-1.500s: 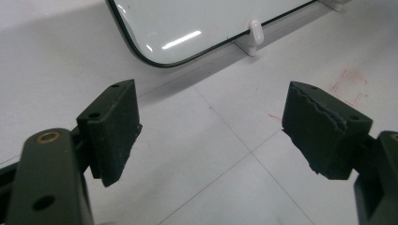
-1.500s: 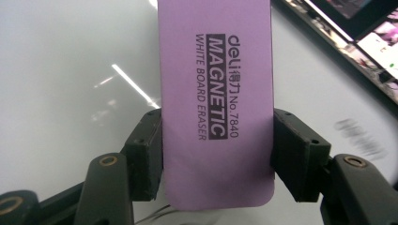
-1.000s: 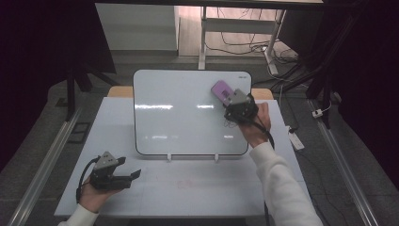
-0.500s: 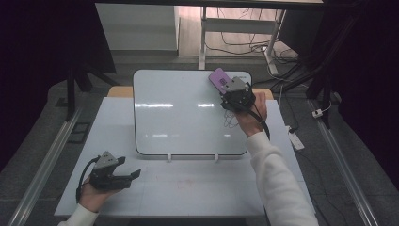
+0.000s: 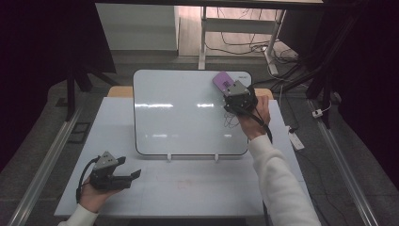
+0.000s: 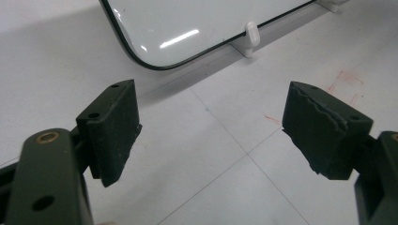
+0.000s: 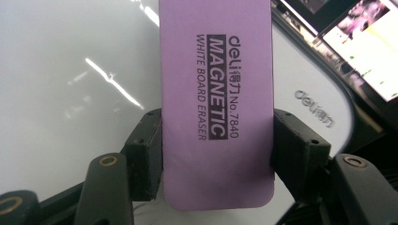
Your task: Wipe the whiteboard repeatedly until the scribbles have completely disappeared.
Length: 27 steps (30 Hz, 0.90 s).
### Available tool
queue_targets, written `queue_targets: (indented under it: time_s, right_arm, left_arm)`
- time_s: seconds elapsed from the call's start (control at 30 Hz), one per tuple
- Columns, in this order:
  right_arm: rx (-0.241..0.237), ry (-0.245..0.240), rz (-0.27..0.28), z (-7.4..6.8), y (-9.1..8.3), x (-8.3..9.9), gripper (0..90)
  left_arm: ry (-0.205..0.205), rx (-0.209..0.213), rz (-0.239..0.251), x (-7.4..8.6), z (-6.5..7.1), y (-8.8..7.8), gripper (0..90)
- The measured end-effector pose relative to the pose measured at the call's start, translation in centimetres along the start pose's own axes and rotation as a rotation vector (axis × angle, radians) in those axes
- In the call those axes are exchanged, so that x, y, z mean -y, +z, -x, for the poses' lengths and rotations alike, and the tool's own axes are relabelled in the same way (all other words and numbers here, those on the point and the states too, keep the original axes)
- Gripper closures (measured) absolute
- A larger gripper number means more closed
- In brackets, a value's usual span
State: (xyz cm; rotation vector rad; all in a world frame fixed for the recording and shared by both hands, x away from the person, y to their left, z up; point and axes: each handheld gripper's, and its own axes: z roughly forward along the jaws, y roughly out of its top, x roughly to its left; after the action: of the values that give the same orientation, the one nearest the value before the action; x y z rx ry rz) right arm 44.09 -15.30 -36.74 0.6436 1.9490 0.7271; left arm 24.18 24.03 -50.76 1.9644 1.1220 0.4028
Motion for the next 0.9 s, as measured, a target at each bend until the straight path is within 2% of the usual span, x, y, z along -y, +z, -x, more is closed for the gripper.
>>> queue_targets:
  time_s: [0.07, 0.1, 0.2, 0.3, 0.33, 0.4, 0.5, 0.57, 0.6, 0.67, 0.77, 0.8, 0.83, 0.9]
  right_arm:
    - [-0.003, -0.017, 0.003, -0.6, 0.0, 0.3, 40.1]
    - [-0.014, -0.032, 0.006, -1.4, -0.2, 0.5, 40.1]
    - [-0.045, -0.118, 0.004, -4.0, -0.7, 1.4, 40.1]
    - [-0.067, -0.164, -0.004, -5.8, -1.3, 2.4, 40.1]
    - [-0.069, -0.174, -0.006, -5.8, -1.4, 2.6, 40.2]
    - [-0.050, -0.142, -0.016, -4.9, -1.4, 2.9, 40.2]
    - [-0.011, -0.038, -0.021, -2.0, -1.4, 3.2, 40.2]
    - [-0.018, 0.019, -0.020, -1.0, -1.5, 3.7, 40.2]
    - [-0.024, 0.015, -0.021, -1.2, -1.6, 4.0, 40.2]
    - [-0.043, -0.032, -0.018, -2.8, -2.0, 4.9, 40.2]
    - [-0.065, -0.154, -0.017, -6.4, -2.8, 6.6, 40.2]
    - [-0.067, -0.179, -0.021, -7.0, -3.0, 7.0, 40.2]
    - [-0.070, -0.176, -0.016, -7.4, -3.1, 7.3, 40.2]
    - [-0.066, -0.155, -0.025, -6.8, -3.0, 7.1, 40.2]
  left_arm:
    - [-0.004, 0.000, -0.002, 0.0, -0.1, 0.0, 20.3]
    - [-0.005, 0.001, -0.002, 0.0, -0.2, 0.0, 20.3]
    - [-0.003, 0.000, -0.003, 0.0, -0.1, 0.0, 20.3]
    - [0.001, 0.000, -0.001, 0.0, 0.1, 0.0, 20.3]
    - [0.001, 0.001, 0.000, 0.0, 0.1, 0.0, 20.3]
    - [0.001, 0.001, -0.001, 0.0, 0.1, 0.0, 20.3]
    - [0.000, 0.001, 0.000, 0.0, 0.1, 0.0, 20.3]
    - [-0.001, 0.002, 0.002, 0.0, 0.1, -0.1, 20.3]
    - [-0.002, 0.003, 0.001, 0.0, 0.0, -0.1, 20.3]
    - [-0.005, 0.002, -0.003, 0.1, -0.1, 0.0, 20.3]
    - [-0.003, 0.002, -0.004, 0.1, -0.1, 0.0, 20.3]
    - [-0.004, 0.001, -0.004, 0.1, -0.1, 0.0, 20.3]
    - [-0.004, 0.002, -0.003, 0.1, -0.1, 0.0, 20.3]
    - [-0.002, 0.002, -0.002, 0.0, 0.0, 0.0, 20.3]
